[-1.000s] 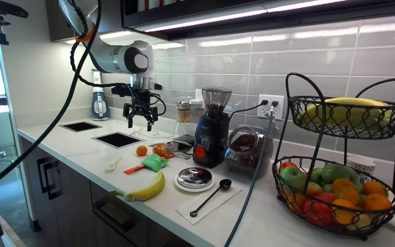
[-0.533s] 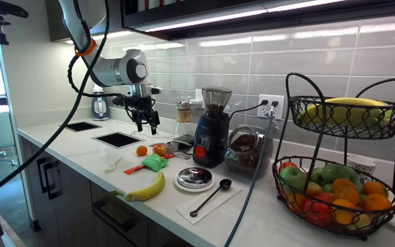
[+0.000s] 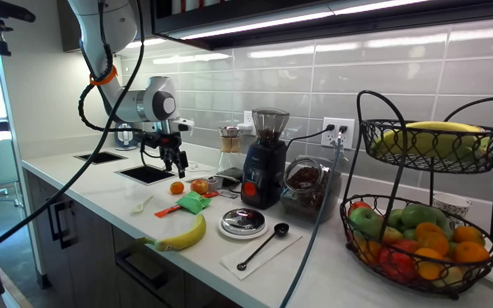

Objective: Move the clementine from the counter top to the fruit rack where the other clementines are

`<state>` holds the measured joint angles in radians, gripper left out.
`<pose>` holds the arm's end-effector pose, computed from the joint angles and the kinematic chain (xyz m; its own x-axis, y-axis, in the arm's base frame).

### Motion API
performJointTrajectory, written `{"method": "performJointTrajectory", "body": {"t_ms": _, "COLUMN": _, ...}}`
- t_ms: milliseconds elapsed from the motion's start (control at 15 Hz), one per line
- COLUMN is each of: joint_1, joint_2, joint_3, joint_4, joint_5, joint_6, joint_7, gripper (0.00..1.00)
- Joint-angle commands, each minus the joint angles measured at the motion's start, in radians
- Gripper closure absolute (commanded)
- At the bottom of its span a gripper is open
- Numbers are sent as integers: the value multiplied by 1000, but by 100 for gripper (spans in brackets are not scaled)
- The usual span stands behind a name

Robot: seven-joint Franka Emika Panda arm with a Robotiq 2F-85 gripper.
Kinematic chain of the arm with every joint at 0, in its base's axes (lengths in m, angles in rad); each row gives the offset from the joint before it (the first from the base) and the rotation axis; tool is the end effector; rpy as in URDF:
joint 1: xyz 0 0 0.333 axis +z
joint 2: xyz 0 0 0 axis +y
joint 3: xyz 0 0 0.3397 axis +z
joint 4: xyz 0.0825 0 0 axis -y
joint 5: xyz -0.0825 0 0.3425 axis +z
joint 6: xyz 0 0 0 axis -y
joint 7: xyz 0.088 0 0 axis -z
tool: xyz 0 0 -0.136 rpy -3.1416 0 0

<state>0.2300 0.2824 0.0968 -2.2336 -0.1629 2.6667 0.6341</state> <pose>0.5190 0.1778 0.2863 0.9718 -0.1734 0.1601 -0.1704 -0.9848 -0.0326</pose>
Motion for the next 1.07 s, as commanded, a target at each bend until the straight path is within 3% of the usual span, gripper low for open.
{"method": "performJointTrajectory", "body": {"t_ms": 0, "joint_1": 13, "joint_2": 74, "joint_3": 1, "joint_4": 16, "joint_5": 79, "joint_6": 75, "joint_7": -29, "gripper": 0}}
{"method": "performJointTrajectory", "body": {"t_ms": 467, "joint_1": 12, "joint_2": 159, "joint_3": 15, "joint_4": 42, "joint_5": 196, "joint_6": 173, "joint_7": -150, "gripper": 0}}
{"method": "performJointTrajectory", "body": {"t_ms": 867, "joint_1": 31, "joint_2": 200, "joint_3": 3, "joint_4": 68, "joint_5": 193, "joint_6": 209, "joint_7": -227, "gripper": 0}}
{"method": "performJointTrajectory", "body": {"t_ms": 1000, "joint_1": 28, "joint_2": 208, "joint_3": 8, "joint_4": 75, "joint_5": 194, "joint_6": 210, "joint_7": -256, "gripper": 27}}
